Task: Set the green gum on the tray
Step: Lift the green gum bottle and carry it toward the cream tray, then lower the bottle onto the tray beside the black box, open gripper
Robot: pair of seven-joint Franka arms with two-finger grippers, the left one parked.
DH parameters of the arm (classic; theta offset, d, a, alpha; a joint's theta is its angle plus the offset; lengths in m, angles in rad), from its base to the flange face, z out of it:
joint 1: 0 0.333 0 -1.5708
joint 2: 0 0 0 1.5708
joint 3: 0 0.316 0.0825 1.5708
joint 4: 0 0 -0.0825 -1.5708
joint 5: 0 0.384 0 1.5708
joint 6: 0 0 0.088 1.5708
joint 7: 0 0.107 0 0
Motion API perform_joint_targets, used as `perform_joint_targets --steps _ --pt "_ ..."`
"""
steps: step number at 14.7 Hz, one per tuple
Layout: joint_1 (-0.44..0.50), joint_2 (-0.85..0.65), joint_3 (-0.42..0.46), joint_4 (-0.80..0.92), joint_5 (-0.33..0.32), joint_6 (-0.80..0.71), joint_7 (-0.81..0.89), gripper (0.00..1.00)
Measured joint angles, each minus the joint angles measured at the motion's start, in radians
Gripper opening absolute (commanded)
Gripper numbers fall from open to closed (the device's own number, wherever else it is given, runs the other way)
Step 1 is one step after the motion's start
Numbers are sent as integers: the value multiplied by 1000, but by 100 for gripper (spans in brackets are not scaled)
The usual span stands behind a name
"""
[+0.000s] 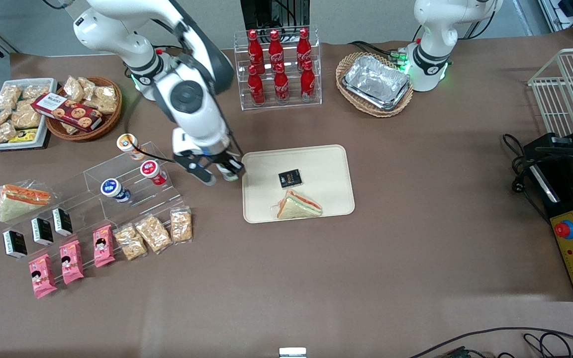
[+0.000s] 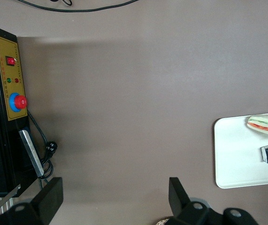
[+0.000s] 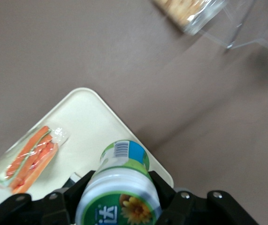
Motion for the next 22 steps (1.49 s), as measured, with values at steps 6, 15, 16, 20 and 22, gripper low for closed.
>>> perform_joint_targets --steps 6,15,16,20,22 --pt "63 119 -1 -76 0 191 27 45" --pt "174 214 -1 -89 0 295 116 54" --pt "176 215 -1 -89 0 295 119 81" --pt "176 218 -3 -89 0 295 125 100" --pt "176 218 -4 -89 0 296 127 100"
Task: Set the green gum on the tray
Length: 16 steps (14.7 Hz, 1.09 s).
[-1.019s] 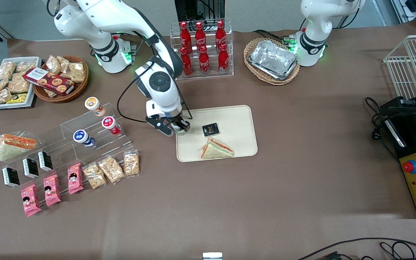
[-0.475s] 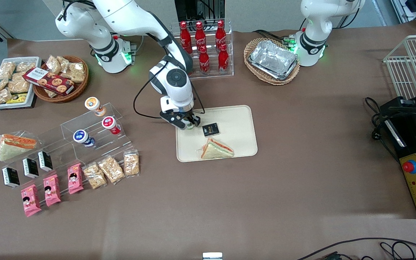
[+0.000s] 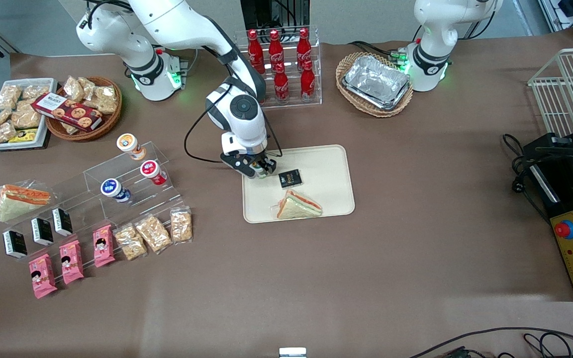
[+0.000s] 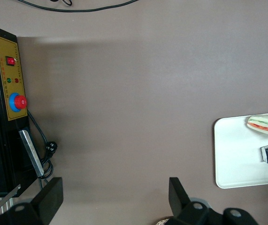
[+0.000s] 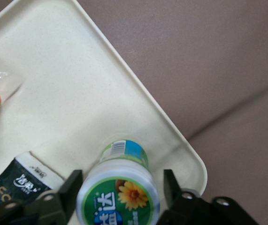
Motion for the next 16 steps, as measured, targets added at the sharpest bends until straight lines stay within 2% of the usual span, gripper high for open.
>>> perform_joint_targets --steps 10,12,16 --pt "-7 -44 -14 20 0 -30 -35 100" --pt "-30 -107 -24 47 0 -148 -121 100" --pt "-101 -275 -33 203 0 -551 -340 100"
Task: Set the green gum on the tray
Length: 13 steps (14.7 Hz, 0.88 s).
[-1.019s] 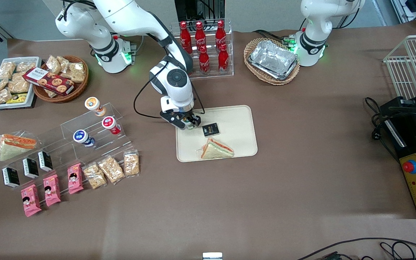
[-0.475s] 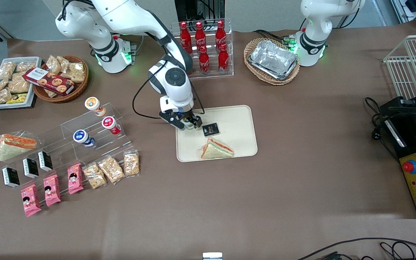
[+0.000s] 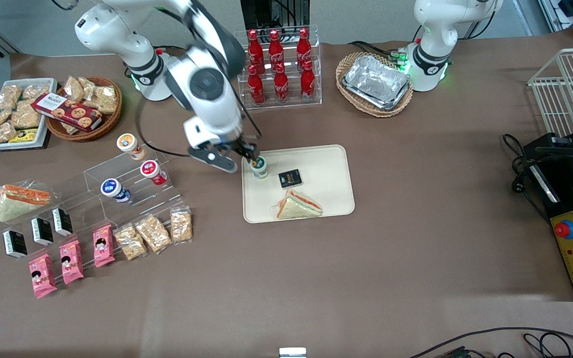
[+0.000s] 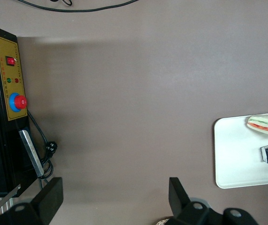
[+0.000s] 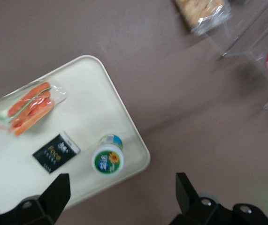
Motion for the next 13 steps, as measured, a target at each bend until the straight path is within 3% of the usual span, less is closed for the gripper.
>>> perform_joint_targets --steps 2,4,8,13 --pt "-25 -50 -1 124 0 -168 -90 100" --pt "-38 -65 -1 215 -7 -241 -163 100" --pt "-84 -65 -2 252 -134 -248 -353 100" --pt "-309 -67 -6 259 -145 -237 -766 100"
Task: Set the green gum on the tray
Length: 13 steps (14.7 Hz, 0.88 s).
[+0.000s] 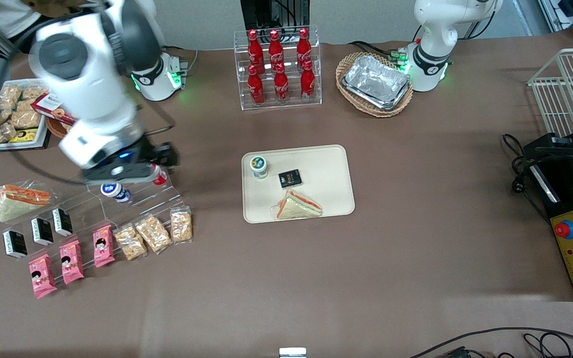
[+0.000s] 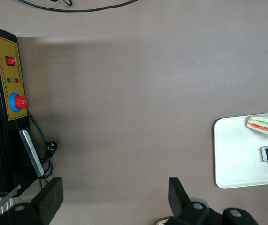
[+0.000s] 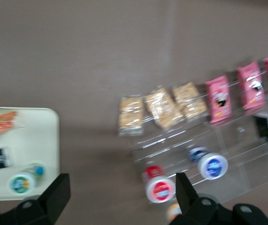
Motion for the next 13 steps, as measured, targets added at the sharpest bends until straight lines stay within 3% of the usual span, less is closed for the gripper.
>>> perform_joint_targets --steps 4,7,8,11,13 --pt "-242 -13 53 3 1 0 -292 100" --pt "-549 -22 272 8 1 0 -395 100" --pt "-607 -24 315 14 2 0 -403 100" --pt "-636 -25 333 56 4 -14 -404 100" --pt "-627 -25 291 68 50 -20 -403 100"
